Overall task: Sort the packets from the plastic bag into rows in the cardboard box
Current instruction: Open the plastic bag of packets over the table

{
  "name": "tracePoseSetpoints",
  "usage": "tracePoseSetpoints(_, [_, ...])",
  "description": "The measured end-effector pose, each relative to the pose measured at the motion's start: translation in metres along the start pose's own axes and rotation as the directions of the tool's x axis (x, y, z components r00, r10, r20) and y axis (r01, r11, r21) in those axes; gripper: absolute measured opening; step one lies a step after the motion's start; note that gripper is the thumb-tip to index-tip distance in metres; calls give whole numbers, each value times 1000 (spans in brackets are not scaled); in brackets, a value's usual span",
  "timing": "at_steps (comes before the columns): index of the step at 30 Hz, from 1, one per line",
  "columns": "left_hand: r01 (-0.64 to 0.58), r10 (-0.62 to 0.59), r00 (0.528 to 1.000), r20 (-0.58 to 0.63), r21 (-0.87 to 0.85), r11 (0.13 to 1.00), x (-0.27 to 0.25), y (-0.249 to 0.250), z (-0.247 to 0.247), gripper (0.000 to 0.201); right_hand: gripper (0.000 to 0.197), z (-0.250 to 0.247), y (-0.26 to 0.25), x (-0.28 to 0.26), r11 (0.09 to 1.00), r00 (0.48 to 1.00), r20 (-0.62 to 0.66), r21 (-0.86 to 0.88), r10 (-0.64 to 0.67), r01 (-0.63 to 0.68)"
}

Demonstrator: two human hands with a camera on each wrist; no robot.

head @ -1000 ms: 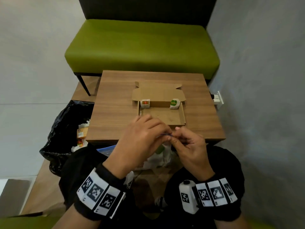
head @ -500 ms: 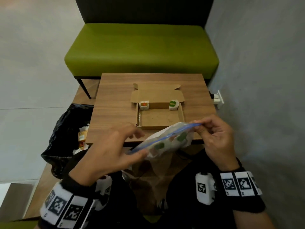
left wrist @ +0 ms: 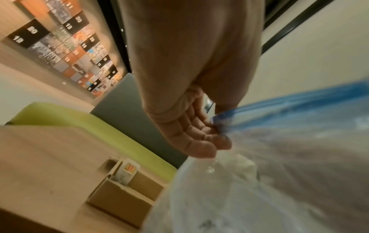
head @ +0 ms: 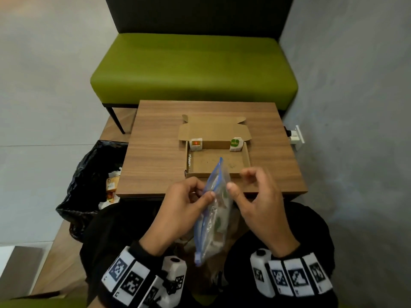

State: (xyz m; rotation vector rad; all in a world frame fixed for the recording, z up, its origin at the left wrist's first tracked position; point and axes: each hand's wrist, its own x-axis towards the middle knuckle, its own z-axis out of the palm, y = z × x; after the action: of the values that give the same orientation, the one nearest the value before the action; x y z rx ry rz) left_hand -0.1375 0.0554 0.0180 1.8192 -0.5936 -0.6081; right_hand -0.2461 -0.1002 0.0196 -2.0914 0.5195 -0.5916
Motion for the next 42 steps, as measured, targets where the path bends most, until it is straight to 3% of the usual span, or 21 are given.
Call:
tracePoseSetpoints(3, [38, -42, 999, -21, -162, 986, -2, 1, 4, 11, 46, 13, -11, -16, 954, 941, 301, 203, 154, -221])
tracePoseSetpoints(5, [36, -40, 999, -16, -195, 980, -4, 5, 4, 16, 53, 21, -10, -20, 928, 909, 384, 254, 162, -272])
tracePoseSetpoints(10, [72, -81, 996, -36, -204, 976, -6, 0, -3, 21, 23, 18, -2, -14, 914, 904, 368, 248, 218, -321])
tracePoseSetpoints(13, [97, -118, 989, -93, -203, 974, -8, -8, -13, 20, 23, 9, 3, -9, 856, 885, 329, 292, 329, -427])
tracePoseSetpoints(16, [125, -152, 979, -139, -184, 975, -8, -16, -15, 23, 25, 2, 10, -3, 725, 829, 333, 407, 449, -555])
tracePoseSetpoints(19, [162, -186, 978, -99, -214, 963, -7, -22, -11, 21, 23, -3, 9, 0, 614, 777, 385, 476, 499, -630])
tracePoseSetpoints(25, [157, -165, 978, -126, -73, 985, -1, -31, -10, 28, 25, -1, 7, -3, 552, 698, 494, 430, 519, -714])
tracePoseSetpoints(30, [-53, 69, 995, -71, 209, 977, -2, -26, -8, 11, 24, 9, 3, -9, 605, 703, 472, 368, 532, -706])
tracePoseSetpoints(34, [-206, 225, 974, -38, 286, 936, -5, -21, -4, 33, 29, 17, 1, -11, 654, 705, 485, 307, 518, -692])
tracePoseSetpoints(38, [-211, 251, 965, -70, 357, 910, -3, -21, -3, 20, 31, 17, -1, -12, 698, 725, 502, 290, 471, -655])
tracePoseSetpoints(42, [-164, 222, 969, -108, 390, 906, -5, -21, -2, 18, 33, 12, 1, -10, 755, 762, 521, 298, 385, -585])
